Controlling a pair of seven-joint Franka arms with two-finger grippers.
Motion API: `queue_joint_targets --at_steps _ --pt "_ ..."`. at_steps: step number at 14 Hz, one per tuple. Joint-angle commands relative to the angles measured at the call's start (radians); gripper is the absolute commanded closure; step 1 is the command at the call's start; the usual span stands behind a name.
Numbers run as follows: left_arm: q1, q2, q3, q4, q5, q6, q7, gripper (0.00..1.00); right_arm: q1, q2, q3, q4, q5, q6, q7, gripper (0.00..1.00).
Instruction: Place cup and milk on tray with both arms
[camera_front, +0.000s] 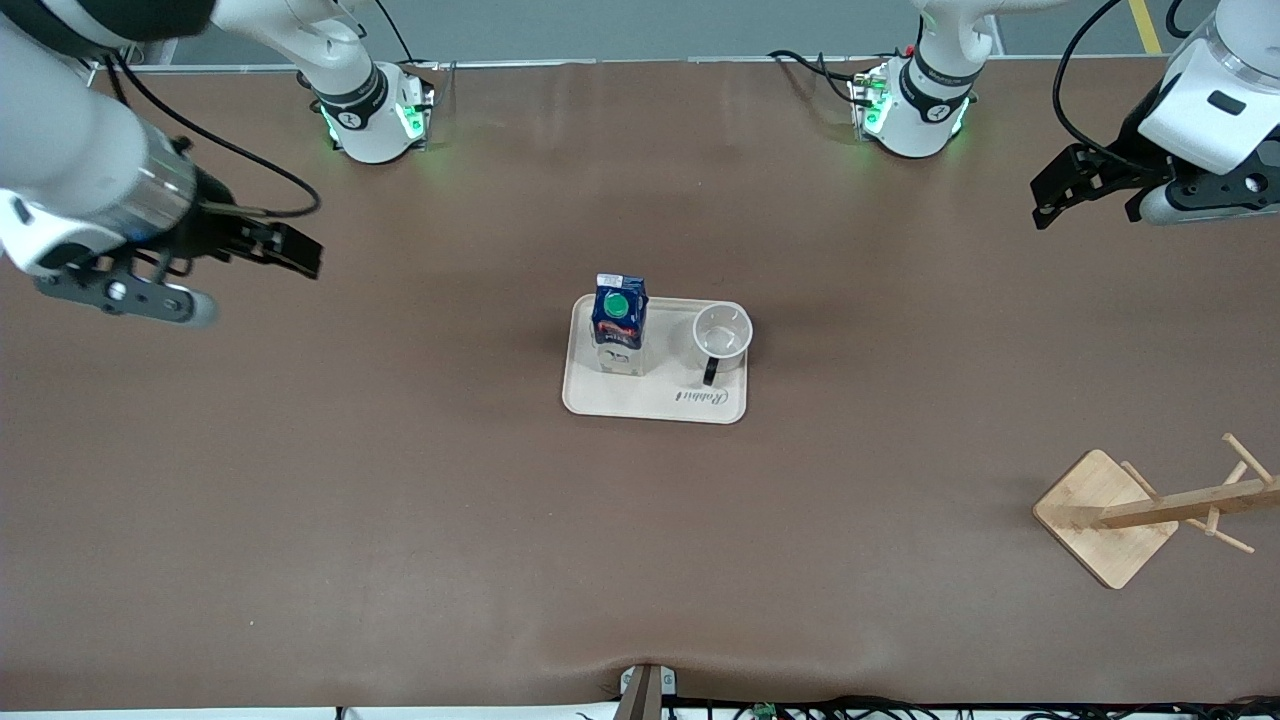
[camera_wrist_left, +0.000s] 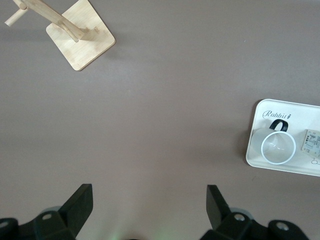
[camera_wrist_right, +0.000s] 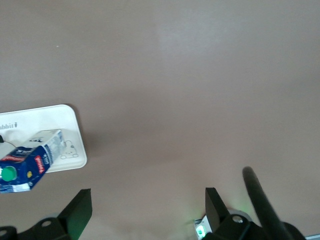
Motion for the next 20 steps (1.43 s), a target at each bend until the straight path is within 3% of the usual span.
queue_joint_targets --at_steps 1,3,11,16,20 --pt "0.018 -0.023 -0.018 -0.015 -0.018 0.003 0.021 0.0 -0.054 -0.137 0.014 -0.16 -0.034 0.05 -0.103 0.0" --pt "0.018 -0.024 -0.026 -0.017 -0.018 0.003 0.021 0.0 -0.093 -0.151 0.014 -0.163 -0.072 0.049 -0.151 0.0" --pt "0.024 -0.018 -0.044 -0.005 -0.018 -0.007 0.021 0.0 -0.248 -0.171 0.014 -0.165 -0.06 0.047 -0.501 0.0" --pt "0.022 -0.01 -0.044 0.0 -0.018 -0.019 0.008 0.0 -0.257 -0.154 0.013 -0.096 -0.077 0.04 -0.498 0.0" --pt "0.019 -0.009 -0.046 0.005 -0.017 -0.019 0.017 0.0 -0.298 -0.156 0.01 -0.105 -0.063 0.037 -0.509 0.0"
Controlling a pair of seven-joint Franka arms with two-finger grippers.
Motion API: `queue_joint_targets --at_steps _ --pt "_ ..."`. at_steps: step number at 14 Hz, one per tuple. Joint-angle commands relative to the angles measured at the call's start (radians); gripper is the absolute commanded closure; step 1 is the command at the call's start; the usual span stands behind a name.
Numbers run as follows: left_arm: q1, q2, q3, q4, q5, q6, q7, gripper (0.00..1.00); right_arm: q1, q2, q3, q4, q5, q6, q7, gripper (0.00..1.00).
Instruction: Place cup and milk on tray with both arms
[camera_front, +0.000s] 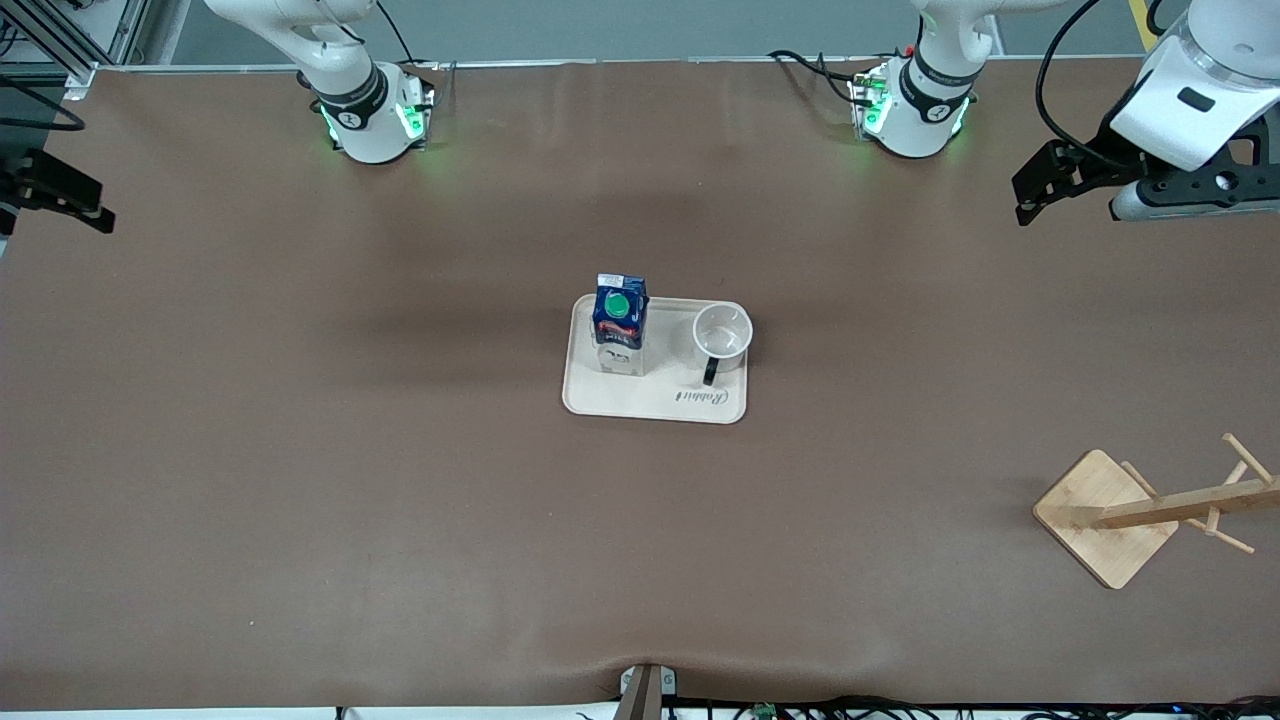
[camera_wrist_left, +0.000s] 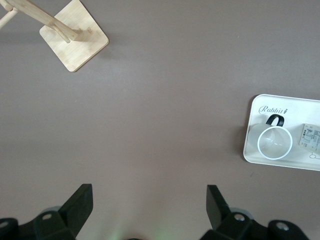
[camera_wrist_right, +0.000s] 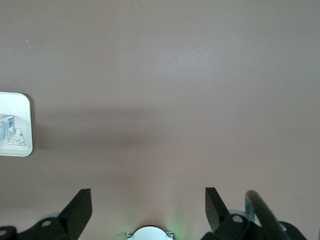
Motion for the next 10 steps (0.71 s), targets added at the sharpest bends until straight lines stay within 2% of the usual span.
queue_joint_targets --at_steps 1,4,10 --pt "0.014 -0.009 -0.011 0.005 -0.015 -0.016 0.016 0.0 -0.021 -0.01 0.015 0.002 -0.009 -0.009 -0.017 0.0" --pt "0.014 -0.007 -0.011 0.005 -0.01 -0.016 0.02 0.0 -0.021 -0.016 0.015 -0.009 -0.011 -0.048 -0.017 0.0" --pt "0.014 0.008 -0.011 0.023 -0.01 -0.016 0.017 0.0 -0.015 -0.145 0.017 -0.205 -0.017 0.072 -0.017 0.0"
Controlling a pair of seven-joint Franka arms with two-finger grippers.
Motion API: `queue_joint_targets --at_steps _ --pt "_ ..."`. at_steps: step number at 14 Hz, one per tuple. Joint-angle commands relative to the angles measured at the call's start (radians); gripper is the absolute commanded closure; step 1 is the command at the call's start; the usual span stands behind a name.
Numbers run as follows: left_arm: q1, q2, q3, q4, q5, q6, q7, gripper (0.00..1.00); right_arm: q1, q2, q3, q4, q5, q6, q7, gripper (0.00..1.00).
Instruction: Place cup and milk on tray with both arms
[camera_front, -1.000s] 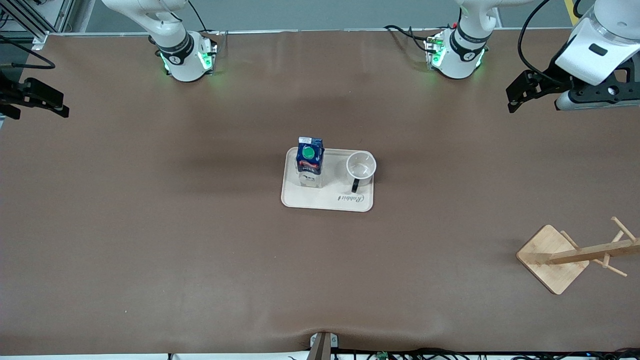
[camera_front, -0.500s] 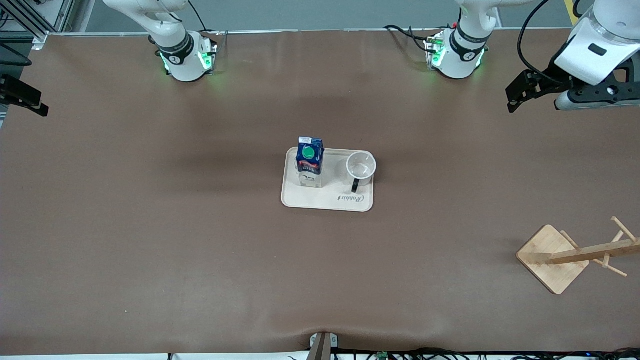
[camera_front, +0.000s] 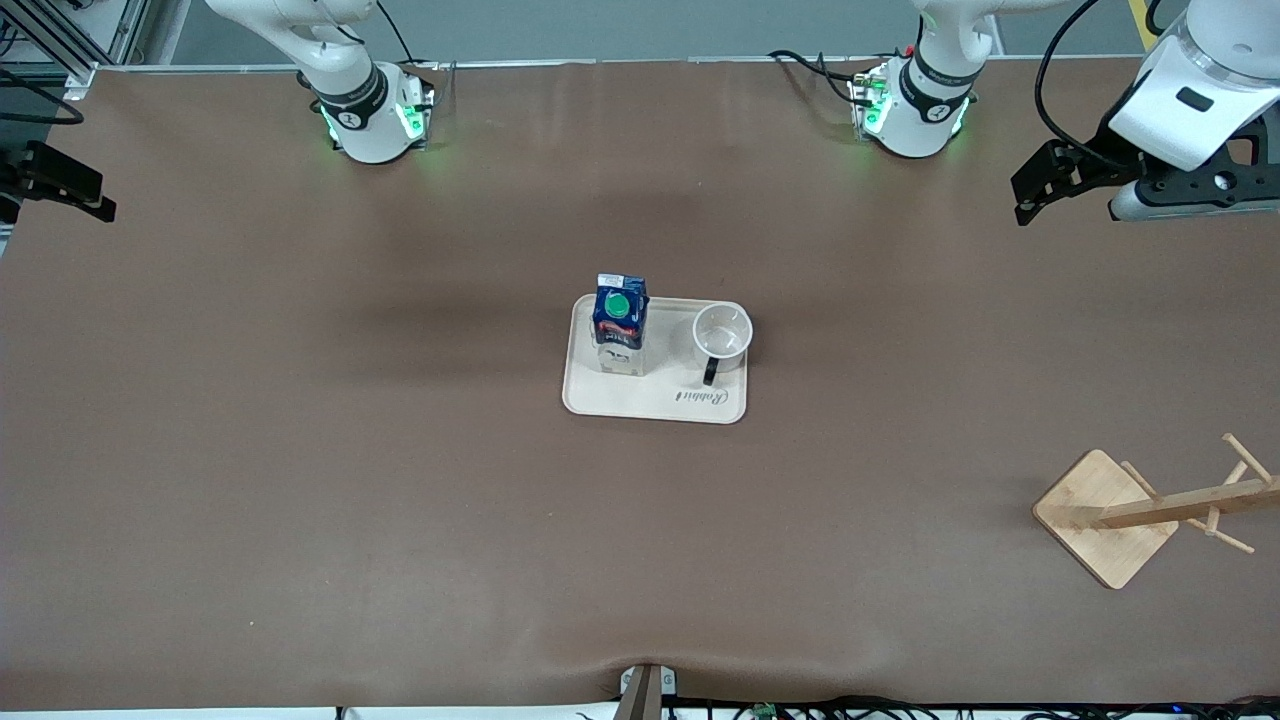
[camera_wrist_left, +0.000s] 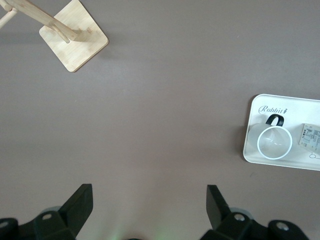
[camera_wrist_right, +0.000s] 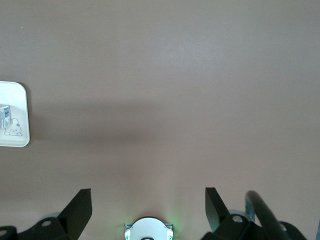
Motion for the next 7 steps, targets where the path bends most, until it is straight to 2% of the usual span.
queue_joint_targets --at_steps 1,7 --pt "0.012 0.007 -0.01 0.022 -0.01 -0.018 0.015 0.0 -0.005 -0.082 0.008 -0.098 -0.02 0.06 -0.009 0.0" --pt "0.018 0.007 -0.008 0.036 -0.01 -0.045 0.017 0.0 -0.005 -0.075 0.008 -0.083 -0.038 0.054 -0.002 0.0"
